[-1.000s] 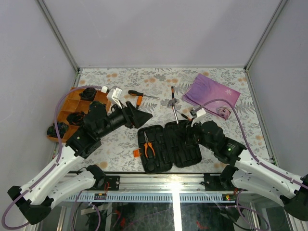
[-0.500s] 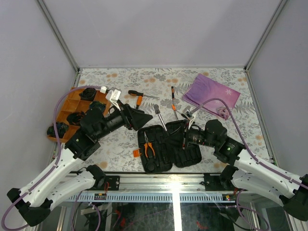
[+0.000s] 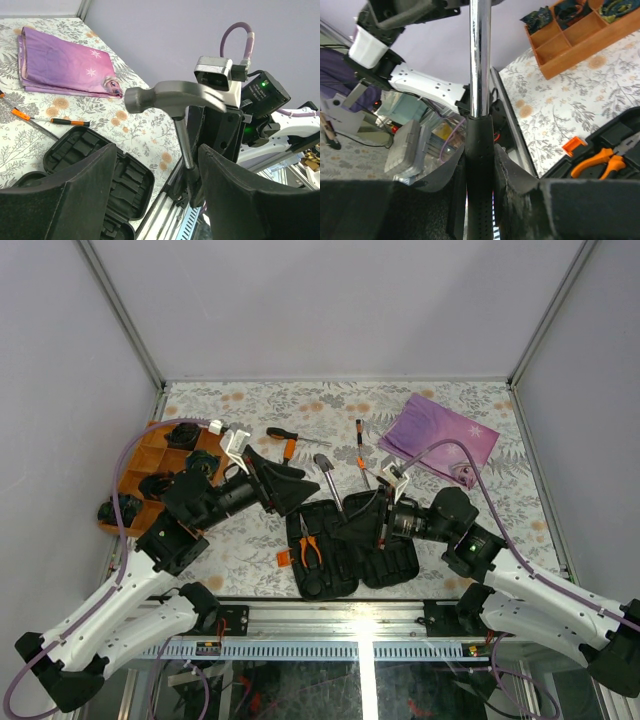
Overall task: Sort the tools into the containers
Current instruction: Pick up the hammer at the center of the board.
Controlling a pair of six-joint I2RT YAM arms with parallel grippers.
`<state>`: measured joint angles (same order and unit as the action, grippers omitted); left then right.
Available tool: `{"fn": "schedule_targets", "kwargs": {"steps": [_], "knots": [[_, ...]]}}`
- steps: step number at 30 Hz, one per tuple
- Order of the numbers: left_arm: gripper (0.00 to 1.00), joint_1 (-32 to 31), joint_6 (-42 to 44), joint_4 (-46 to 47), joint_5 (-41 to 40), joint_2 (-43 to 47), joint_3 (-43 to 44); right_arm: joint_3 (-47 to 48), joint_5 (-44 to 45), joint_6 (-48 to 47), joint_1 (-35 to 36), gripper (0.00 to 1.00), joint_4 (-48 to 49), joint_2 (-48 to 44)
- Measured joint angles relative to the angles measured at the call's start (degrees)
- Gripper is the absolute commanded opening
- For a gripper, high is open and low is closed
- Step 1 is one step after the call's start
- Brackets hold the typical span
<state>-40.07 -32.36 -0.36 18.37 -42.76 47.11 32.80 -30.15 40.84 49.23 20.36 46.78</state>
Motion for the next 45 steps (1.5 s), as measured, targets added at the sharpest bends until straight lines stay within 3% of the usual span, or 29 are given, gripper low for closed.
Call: {"fn": "schedule_targets", "kwargs": {"steps": [15,22,30,35,40,45], "knots": [[0.64,0.00,3.63,1.60,1.75,2.82,-0.72,0.00,-7.21,4.87,-0.07,0.00,7.37,1.22],[0.64,0.00,-1.90,11.21,5.90,1.20,-3.72,0.00,-7.34,7.54,-0.07,0.00,12.15,4.90],[0.35,-0.02,-6.47,17.16,6.78,-3.02,-4.85,0.00,-8.59,10.93,-0.11,0.00,17.86,9.84],[0.02,-0.02,-8.04,18.60,6.99,-4.57,-4.85,0.02,-8.50,11.54,-0.11,0.00,19.50,10.01],[0.00,-0.17,-11.54,18.60,6.19,-4.81,-4.63,0.02,-8.31,9.64,-0.20,0.06,19.93,10.60],[0.00,-0.39,-11.45,15.87,4.22,-4.81,-3.85,0.11,-6.75,7.80,-0.22,0.39,18.03,10.21]]}}
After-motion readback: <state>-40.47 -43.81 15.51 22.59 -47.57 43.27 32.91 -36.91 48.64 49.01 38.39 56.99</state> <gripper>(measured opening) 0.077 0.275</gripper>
